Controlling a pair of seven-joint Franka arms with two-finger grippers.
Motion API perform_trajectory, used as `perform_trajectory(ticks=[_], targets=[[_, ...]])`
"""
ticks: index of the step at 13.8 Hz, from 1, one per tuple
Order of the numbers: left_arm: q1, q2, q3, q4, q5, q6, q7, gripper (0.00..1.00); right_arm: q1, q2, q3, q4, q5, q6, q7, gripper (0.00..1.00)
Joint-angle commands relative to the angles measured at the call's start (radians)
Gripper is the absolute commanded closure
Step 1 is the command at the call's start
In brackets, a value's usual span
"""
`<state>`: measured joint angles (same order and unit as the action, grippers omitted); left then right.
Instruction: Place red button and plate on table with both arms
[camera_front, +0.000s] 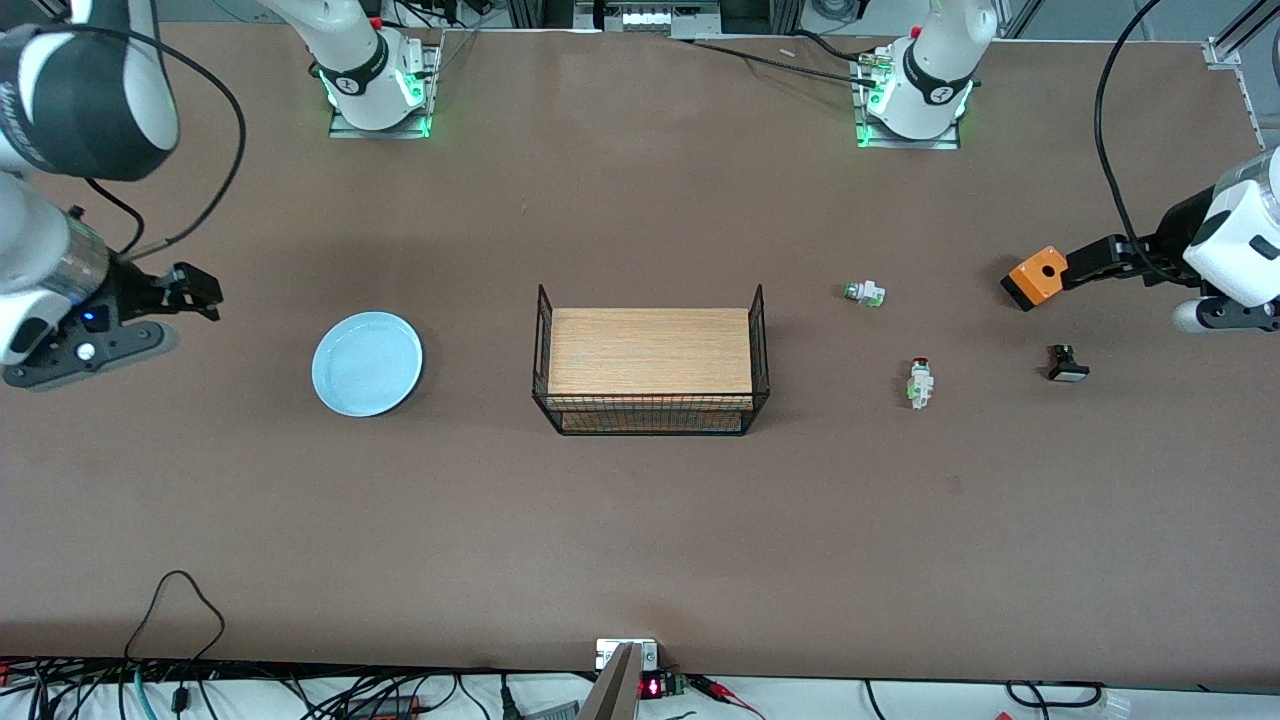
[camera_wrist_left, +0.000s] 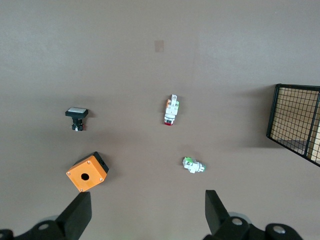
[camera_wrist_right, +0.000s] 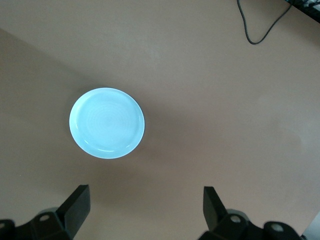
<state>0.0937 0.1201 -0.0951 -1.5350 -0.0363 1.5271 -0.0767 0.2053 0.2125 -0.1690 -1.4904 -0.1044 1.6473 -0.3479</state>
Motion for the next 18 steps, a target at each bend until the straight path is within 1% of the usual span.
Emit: perform_trajectory(ticks=[1, 2, 8, 10, 12, 15, 16, 18], targets=[[-0.003, 0.015, 0.001, 0.032, -0.004, -0.019, 0.017, 0.00, -0.043, -0.042, 0.016, -0.004, 0.092, -0.027, 0.006, 0.00], [-0.005, 0.015, 0.001, 0.032, -0.004, -0.019, 0.017, 0.00, -0.052, -0.054, 0.017, -0.013, 0.112, -0.030, 0.013, 0.00], [-0.026, 0.020, 0.001, 0.032, 0.012, -0.019, 0.017, 0.00, -0.076, -0.110, 0.019, -0.027, 0.103, -0.052, 0.010, 0.00], [-0.026, 0.021, 0.001, 0.032, 0.012, -0.019, 0.017, 0.00, -0.093, -0.133, 0.019, -0.040, 0.103, -0.096, 0.010, 0.00], [-0.026, 0.021, 0.001, 0.032, 0.012, -0.019, 0.017, 0.00, -0.133, -0.156, 0.019, -0.085, 0.113, -0.100, 0.001, 0.00], [-0.028, 0.021, 0.001, 0.032, 0.012, -0.018, 0.017, 0.00, -0.119, -0.160, 0.019, -0.090, 0.106, -0.092, 0.014, 0.00], [-0.028, 0.021, 0.001, 0.032, 0.012, -0.018, 0.017, 0.00, -0.115, -0.162, 0.019, -0.090, 0.106, -0.068, 0.007, 0.00], [-0.028, 0.021, 0.001, 0.032, 0.012, -0.019, 0.017, 0.00, -0.066, -0.163, 0.035, -0.087, 0.068, -0.041, 0.010, 0.00]])
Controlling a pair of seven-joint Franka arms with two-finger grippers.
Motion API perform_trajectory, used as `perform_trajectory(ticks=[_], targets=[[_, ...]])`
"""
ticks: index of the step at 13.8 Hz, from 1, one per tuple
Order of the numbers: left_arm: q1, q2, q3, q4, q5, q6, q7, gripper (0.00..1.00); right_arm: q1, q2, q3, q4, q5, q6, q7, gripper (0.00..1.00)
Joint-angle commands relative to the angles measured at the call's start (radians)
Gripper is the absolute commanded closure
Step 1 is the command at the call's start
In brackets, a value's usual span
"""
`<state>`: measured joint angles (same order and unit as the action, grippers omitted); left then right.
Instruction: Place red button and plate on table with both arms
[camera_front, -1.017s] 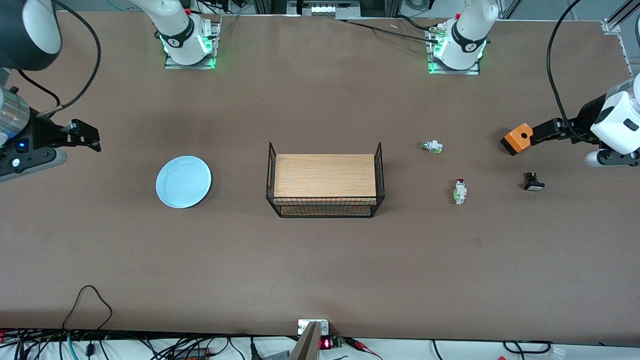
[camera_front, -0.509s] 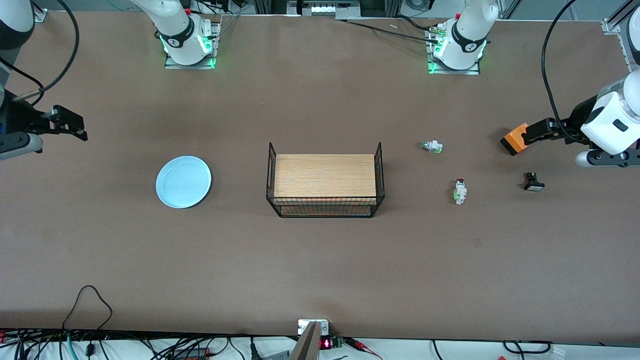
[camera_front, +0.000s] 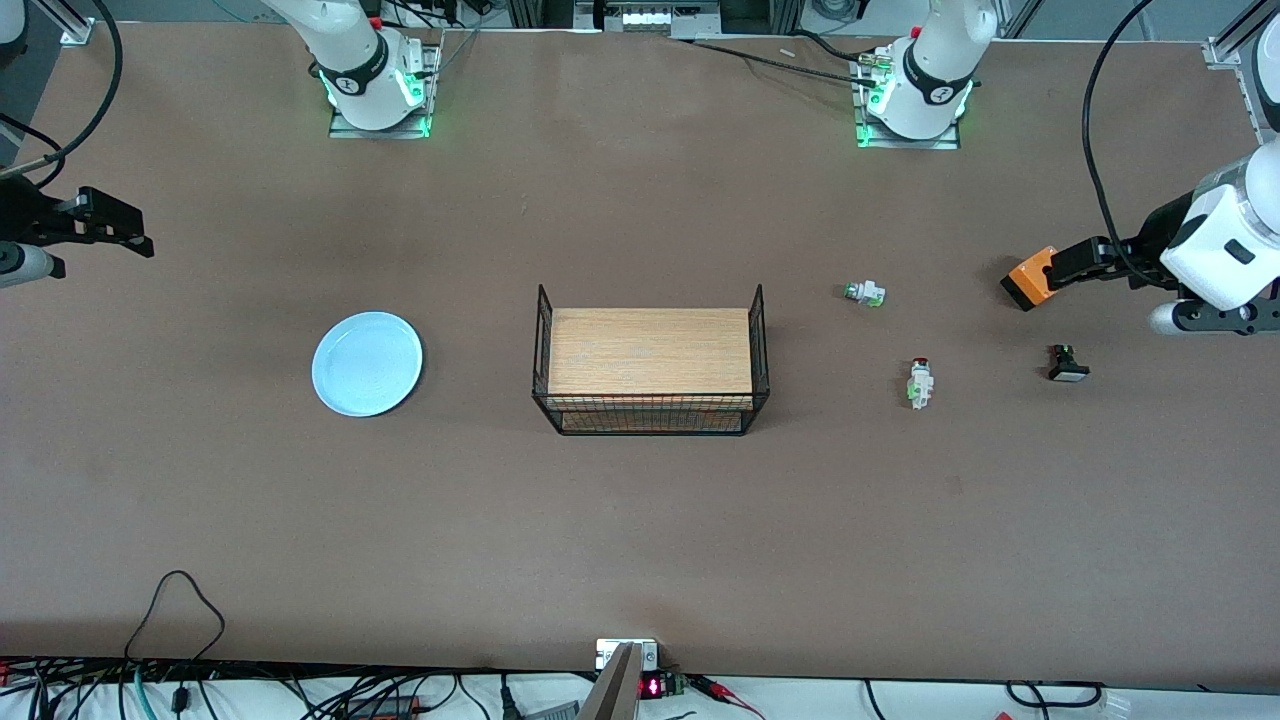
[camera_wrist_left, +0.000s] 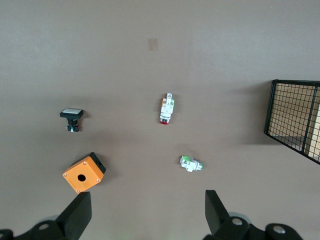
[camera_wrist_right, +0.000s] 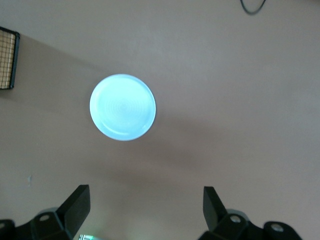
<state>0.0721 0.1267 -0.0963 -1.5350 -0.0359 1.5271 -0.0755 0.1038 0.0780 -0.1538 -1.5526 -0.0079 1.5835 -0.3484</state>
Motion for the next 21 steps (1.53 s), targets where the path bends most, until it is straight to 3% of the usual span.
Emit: perform_trajectory(ticks=[1, 7, 15, 21], targets=[[-0.006, 0.014, 0.003, 0.032, 0.011, -0.019, 0.016, 0.00, 0.037, -0.029, 0.022, -0.021, -0.035, 0.020, 0.011, 0.00], [-0.006, 0.014, 0.003, 0.032, 0.011, -0.019, 0.016, 0.00, 0.024, -0.027, 0.020, -0.020, -0.004, 0.079, 0.026, 0.00], [-0.006, 0.014, 0.003, 0.032, 0.013, -0.019, 0.016, 0.00, 0.028, -0.017, 0.013, -0.017, -0.004, 0.006, 0.285, 0.00], [-0.006, 0.014, 0.003, 0.032, 0.013, -0.019, 0.016, 0.00, 0.025, 0.003, 0.016, 0.025, -0.004, -0.048, 0.290, 0.00]])
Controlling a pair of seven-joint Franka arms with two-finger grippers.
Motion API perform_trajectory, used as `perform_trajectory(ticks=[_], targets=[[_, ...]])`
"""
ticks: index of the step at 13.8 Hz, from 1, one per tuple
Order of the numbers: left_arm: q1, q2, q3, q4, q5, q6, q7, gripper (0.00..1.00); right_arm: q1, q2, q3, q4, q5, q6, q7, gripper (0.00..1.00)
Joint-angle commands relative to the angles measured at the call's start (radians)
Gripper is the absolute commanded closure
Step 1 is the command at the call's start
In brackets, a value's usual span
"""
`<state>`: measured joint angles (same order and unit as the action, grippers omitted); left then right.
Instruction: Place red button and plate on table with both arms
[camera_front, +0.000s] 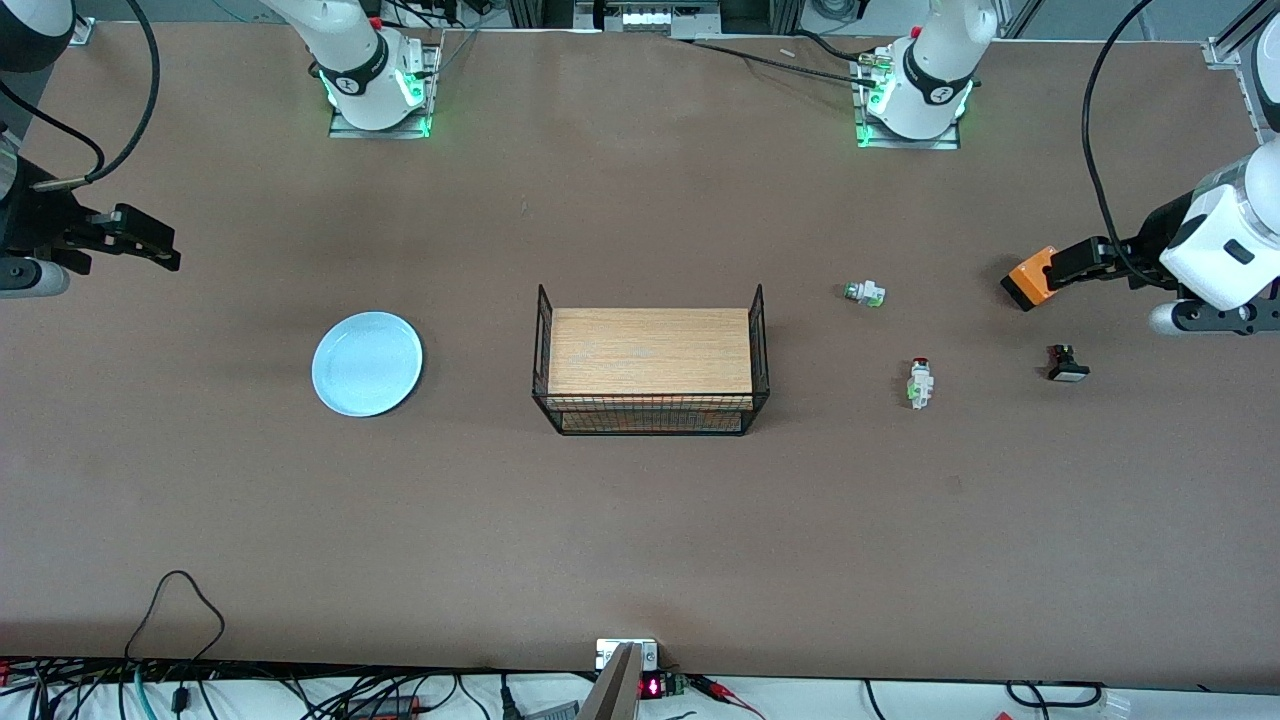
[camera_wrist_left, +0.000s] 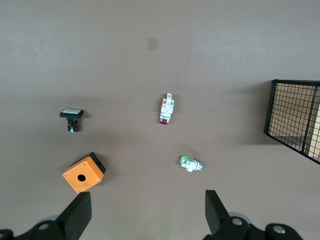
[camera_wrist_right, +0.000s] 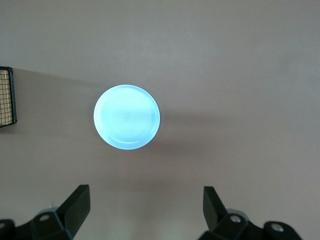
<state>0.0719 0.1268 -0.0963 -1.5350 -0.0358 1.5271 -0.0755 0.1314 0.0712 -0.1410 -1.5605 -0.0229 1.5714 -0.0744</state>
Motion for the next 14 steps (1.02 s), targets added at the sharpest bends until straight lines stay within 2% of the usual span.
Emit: perform_trajectory(ticks=[1, 6, 14], targets=[[-0.006, 0.014, 0.003, 0.032, 0.011, -0.018, 0.016, 0.00, -0.001, 0.019, 0.008, 0.042, -0.002, -0.043, 0.018, 0.00], [-0.011, 0.014, 0.003, 0.032, 0.011, -0.018, 0.016, 0.00, -0.003, 0.030, 0.008, 0.060, -0.003, -0.106, 0.016, 0.00], [-0.011, 0.014, 0.001, 0.032, 0.013, -0.021, 0.016, 0.00, -0.001, 0.028, 0.008, 0.060, 0.000, -0.108, 0.018, 0.00]])
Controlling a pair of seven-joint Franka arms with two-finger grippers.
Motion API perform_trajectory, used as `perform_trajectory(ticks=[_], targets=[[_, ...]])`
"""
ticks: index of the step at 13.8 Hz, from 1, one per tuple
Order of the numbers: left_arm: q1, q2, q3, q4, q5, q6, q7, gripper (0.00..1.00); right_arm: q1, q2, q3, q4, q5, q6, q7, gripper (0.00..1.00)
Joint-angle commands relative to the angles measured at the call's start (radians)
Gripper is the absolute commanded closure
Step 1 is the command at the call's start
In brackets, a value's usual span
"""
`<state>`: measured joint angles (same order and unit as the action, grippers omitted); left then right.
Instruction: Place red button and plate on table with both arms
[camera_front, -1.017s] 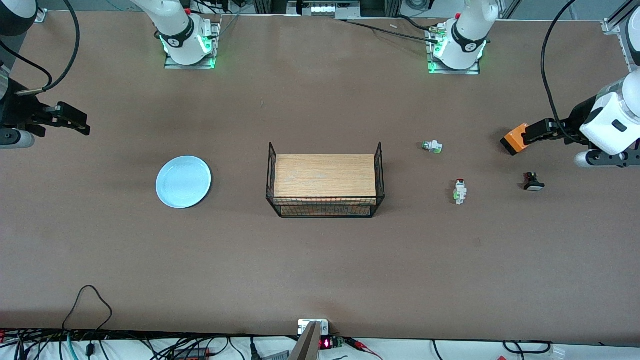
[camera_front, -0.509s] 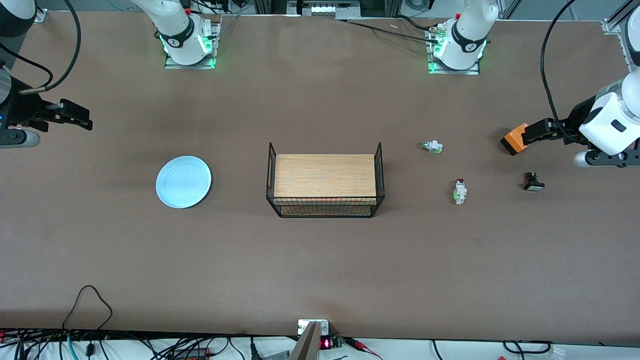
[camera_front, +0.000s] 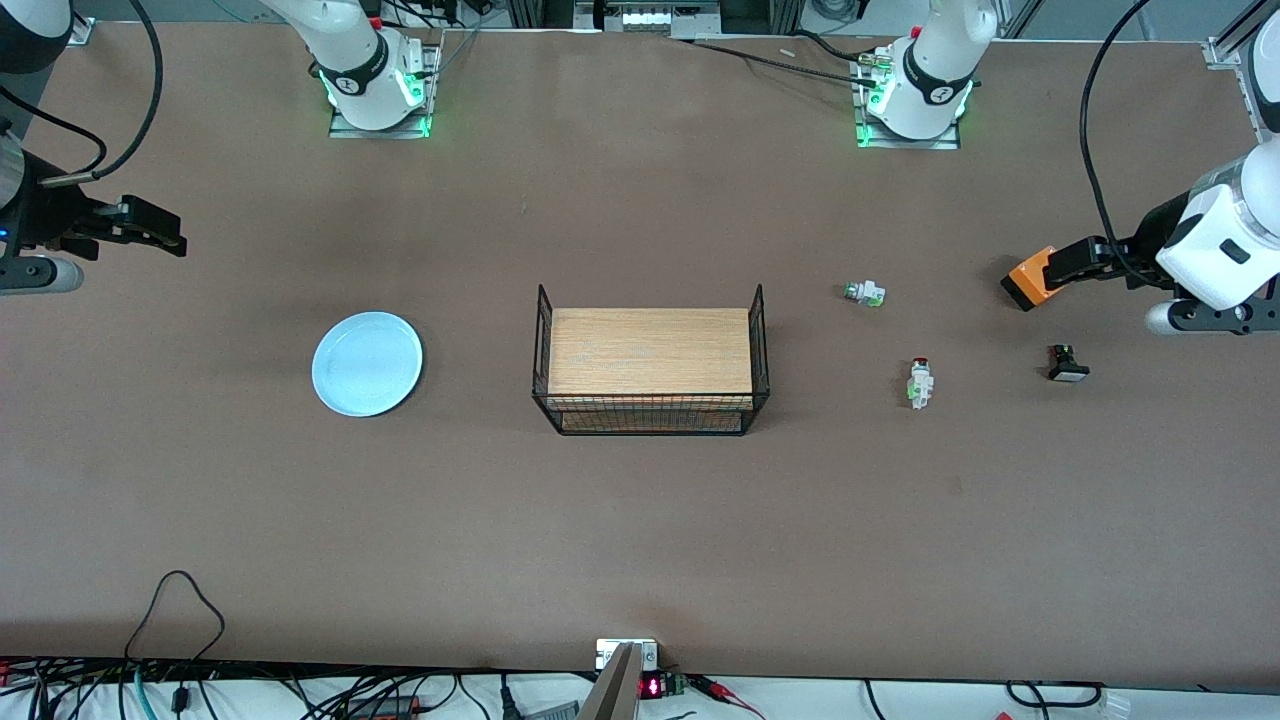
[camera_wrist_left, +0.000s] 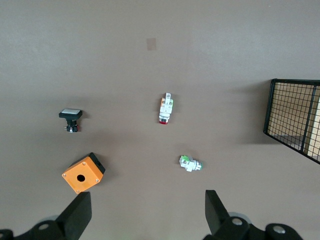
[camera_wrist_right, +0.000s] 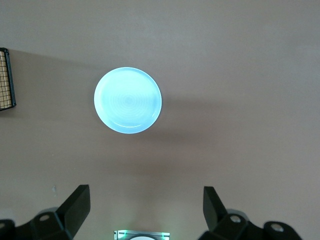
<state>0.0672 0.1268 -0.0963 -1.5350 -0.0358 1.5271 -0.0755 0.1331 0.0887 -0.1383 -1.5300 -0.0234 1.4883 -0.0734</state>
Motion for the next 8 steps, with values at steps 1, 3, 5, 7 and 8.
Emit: perform_trajectory(ticks=[1, 3, 5, 7, 8], targets=[[-0.007, 0.014, 0.001, 0.032, 0.013, -0.021, 0.016, 0.00, -0.003, 0.012, 0.005, 0.030, 0.000, -0.025, 0.017, 0.00], [-0.012, 0.014, 0.001, 0.032, 0.013, -0.019, 0.016, 0.00, -0.001, 0.011, 0.006, 0.030, 0.000, -0.025, 0.017, 0.00], [-0.014, 0.014, 0.003, 0.032, 0.013, -0.021, 0.016, 0.00, -0.001, 0.012, 0.006, 0.030, 0.002, -0.025, 0.018, 0.00], [-0.015, 0.014, 0.003, 0.032, 0.013, -0.021, 0.016, 0.00, -0.003, 0.011, 0.006, 0.030, 0.008, -0.023, 0.020, 0.00], [-0.015, 0.014, 0.003, 0.032, 0.013, -0.019, 0.016, 0.00, 0.002, 0.012, 0.009, 0.030, 0.010, -0.023, 0.033, 0.00]])
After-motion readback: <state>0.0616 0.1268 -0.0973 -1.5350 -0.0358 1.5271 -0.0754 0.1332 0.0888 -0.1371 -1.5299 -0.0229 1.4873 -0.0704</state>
